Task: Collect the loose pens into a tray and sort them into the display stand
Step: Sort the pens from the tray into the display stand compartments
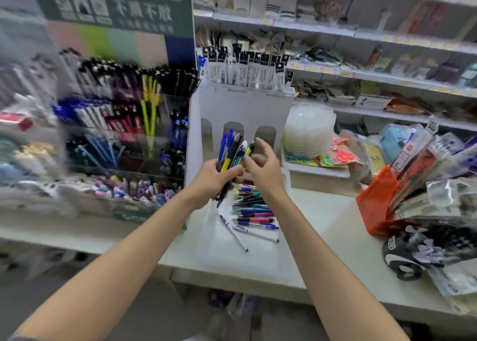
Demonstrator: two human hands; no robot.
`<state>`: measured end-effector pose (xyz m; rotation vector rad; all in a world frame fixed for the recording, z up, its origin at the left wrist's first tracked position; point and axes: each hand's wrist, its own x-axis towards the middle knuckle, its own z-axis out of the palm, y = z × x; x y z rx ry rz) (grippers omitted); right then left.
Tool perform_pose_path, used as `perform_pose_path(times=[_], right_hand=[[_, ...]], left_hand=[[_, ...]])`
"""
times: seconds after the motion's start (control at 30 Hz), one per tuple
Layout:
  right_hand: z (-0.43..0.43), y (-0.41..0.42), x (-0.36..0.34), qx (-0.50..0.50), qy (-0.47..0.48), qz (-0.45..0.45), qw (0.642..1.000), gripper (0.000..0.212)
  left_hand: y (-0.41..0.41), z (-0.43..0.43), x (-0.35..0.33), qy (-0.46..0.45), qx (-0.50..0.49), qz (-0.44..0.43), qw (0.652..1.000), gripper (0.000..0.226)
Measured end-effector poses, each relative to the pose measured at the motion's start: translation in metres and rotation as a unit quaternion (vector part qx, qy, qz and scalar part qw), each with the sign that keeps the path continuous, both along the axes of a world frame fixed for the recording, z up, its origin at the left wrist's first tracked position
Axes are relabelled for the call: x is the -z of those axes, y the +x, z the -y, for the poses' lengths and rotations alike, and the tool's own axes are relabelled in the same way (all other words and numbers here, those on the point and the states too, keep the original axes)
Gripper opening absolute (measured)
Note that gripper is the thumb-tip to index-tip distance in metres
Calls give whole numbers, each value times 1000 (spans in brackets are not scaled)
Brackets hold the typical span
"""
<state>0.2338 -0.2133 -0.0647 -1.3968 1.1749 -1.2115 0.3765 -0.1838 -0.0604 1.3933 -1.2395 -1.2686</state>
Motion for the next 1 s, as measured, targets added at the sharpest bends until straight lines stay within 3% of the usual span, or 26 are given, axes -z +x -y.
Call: perform_pose_path(times=[0.2,0.37,0.5,0.67,0.83,1.0], right_hand=[[-8,71,-28,-10,-65,-22,998,45],[2,116,-47,34,-146,-31,988,40],[25,155,-73,77,-229,-50,969,41],[63,207,-107,182,-339,-76,920,43],[100,237,-120,245,-386,-174,872,41],[117,238,-103,264,-359,-350,824,36]], left_hand=[[60,-24,-16,-53,-128,-25,990,11],[123,-21,-26,-77,-224,-5,972,21],[168,-5,-33,-65,-196,-43,977,26],[223,24,-38,-50,-140,-60,987,31],[267,51,-47,-61,-85,-62,993,39],[282,63,-55,-63,-44,-71,994,31]])
